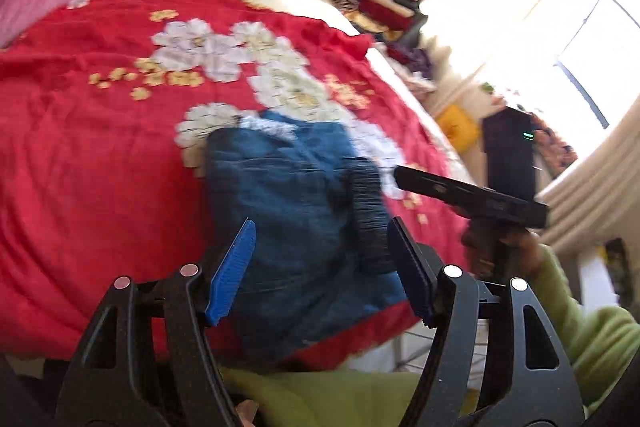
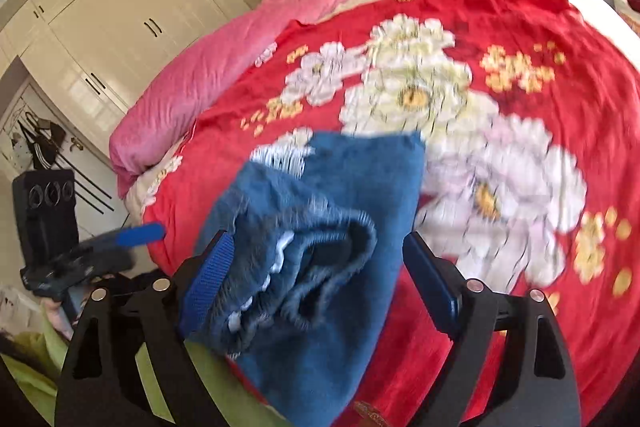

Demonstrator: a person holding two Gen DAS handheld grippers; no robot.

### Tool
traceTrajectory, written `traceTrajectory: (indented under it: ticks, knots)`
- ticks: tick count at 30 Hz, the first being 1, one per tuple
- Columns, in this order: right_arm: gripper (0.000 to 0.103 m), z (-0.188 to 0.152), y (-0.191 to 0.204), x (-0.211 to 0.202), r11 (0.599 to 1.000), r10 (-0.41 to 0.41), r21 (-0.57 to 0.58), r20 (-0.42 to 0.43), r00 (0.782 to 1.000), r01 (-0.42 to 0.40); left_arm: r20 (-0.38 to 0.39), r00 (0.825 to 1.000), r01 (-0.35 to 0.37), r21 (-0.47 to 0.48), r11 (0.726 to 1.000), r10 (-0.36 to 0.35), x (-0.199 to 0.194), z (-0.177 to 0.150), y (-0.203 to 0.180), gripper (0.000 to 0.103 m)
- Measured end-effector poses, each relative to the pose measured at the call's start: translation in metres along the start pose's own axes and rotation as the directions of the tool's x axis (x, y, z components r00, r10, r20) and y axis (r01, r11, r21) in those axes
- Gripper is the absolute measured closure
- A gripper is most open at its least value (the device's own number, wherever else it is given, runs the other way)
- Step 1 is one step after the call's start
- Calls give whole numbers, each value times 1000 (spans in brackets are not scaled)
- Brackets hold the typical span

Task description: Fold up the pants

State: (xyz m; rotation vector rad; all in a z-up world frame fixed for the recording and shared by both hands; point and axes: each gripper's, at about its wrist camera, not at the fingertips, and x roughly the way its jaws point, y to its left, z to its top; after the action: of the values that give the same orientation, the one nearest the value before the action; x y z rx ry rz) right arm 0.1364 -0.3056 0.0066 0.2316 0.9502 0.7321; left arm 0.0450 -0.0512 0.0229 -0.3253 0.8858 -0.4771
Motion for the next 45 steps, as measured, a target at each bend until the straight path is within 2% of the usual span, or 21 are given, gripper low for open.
traceTrajectory:
  ticks: [2,4,5,6,8,10,11,12,13,15,17,19,22,24,27,33,37,38,39,41,45]
  knots:
    - [9,-3,2,10,1000,-6,7,-21,1000,6,-34,998,-61,21,998,62,15,-2,-2,43]
    - [11,-3,7,21,1000,-12,6,-41,999,13,-87,994,-55,50,997,59,33,-8,-8,43]
    - [40,-2,12,29,1000,-9,-6,-59,998,9,-105,993,-50,61,997,56,35,-14,-9,43]
    - [56,0,17,33,1000,-2,-23,-64,998,0,-134,989,-50,82,995,61,45,-19,-14,43]
    - [64,3,25,30,998,23,-58,-34,999,-25,-171,981,-78,108,991,96,60,-28,-16,43]
    - [65,2,23,28,996,-27,-80,-29,999,25,-184,978,-80,107,991,99,63,-35,-12,42]
    - [65,1,20,31,992,-88,-98,-36,995,84,-181,980,-69,107,992,88,60,-37,-11,41]
    - [62,-4,16,33,982,-152,-118,-46,987,145,-181,981,-53,105,993,71,58,-36,-11,41]
    - [58,-8,13,33,978,-176,-120,-50,983,169,-181,982,-30,99,995,47,54,-36,-11,41]
    - [50,-13,11,26,980,-173,-108,-34,984,168,-179,983,-25,108,994,44,48,-37,-12,36]
    - [47,-19,17,8,975,-172,-137,19,985,173,-161,985,-38,114,993,56,39,-37,-11,32]
    - [41,-27,28,-10,968,-163,-182,61,985,171,-112,991,-66,110,992,78,23,-29,-7,26]
    - [40,-42,50,-29,955,-130,-257,90,987,149,-42,991,-122,90,988,126,6,-11,5,23]
    - [40,-55,69,-37,934,-102,-333,96,990,129,-33,986,-164,62,985,166,4,2,18,24]
    - [40,-73,100,-29,875,-113,-469,36,993,117,-66,981,-181,51,982,184,17,18,27,64]
    - [47,-95,142,5,712,-143,-697,-19,990,89,-144,975,-154,122,981,171,57,33,12,68]
    - [47,-99,149,36,600,-218,-787,13,976,144,-188,962,-173,148,974,200,84,35,10,68]
    - [54,-99,147,44,586,-227,-796,16,974,150,-196,958,-182,150,972,210,89,35,11,68]
    - [74,-99,145,48,589,-213,-799,-5,977,124,-204,955,-188,153,970,217,94,35,13,68]
    - [93,-100,142,47,614,-154,-788,-73,985,38,-210,952,-194,152,969,224,99,35,14,68]
    - [95,-112,142,32,583,-148,-813,-102,984,3,-208,955,-185,149,971,213,99,34,17,68]
